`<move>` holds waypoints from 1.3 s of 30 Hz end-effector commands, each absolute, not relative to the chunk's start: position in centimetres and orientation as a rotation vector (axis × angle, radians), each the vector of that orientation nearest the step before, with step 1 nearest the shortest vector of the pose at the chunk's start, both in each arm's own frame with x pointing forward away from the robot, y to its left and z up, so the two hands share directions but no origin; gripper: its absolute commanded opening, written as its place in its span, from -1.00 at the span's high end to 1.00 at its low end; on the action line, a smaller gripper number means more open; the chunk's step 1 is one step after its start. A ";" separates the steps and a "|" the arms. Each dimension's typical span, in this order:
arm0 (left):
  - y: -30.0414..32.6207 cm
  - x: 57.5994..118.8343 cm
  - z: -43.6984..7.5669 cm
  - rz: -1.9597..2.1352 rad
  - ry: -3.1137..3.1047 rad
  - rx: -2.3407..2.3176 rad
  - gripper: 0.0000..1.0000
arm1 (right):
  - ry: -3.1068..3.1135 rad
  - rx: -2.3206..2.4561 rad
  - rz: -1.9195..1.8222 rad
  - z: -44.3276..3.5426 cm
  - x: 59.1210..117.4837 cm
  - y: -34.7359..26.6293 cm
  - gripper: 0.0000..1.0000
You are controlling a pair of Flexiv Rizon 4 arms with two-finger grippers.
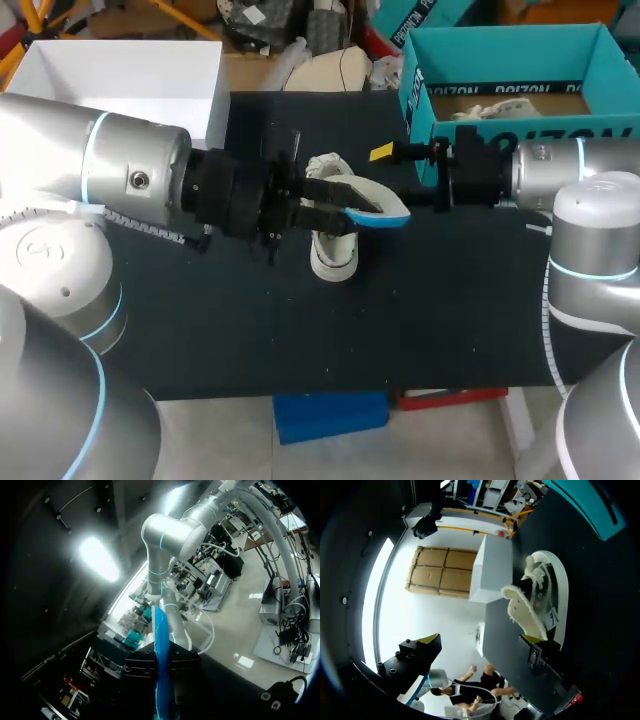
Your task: Take the shoe out of the shoebox, open the shoe tongue, remove and reinsert the insole, then place the shoe into the shoebox
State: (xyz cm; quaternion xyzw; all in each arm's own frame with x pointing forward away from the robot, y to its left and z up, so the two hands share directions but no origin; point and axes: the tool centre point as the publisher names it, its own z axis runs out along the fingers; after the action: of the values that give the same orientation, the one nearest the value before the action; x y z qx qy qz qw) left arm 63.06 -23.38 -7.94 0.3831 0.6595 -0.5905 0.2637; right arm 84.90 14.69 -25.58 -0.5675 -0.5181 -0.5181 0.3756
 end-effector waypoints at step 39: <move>-21.1 59.7 -19.5 -1.406 1.238 1.375 1.00 | -1.325 -1.455 -1.328 -25.7 84.9 14.9 -1.00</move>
State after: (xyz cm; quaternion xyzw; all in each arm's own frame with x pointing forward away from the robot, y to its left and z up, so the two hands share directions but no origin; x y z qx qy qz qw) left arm 59.96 -21.69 -18.14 0.5466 0.5076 -0.5491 0.3769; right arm 84.91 14.73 -25.59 -0.5679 -0.5180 -0.5181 0.3751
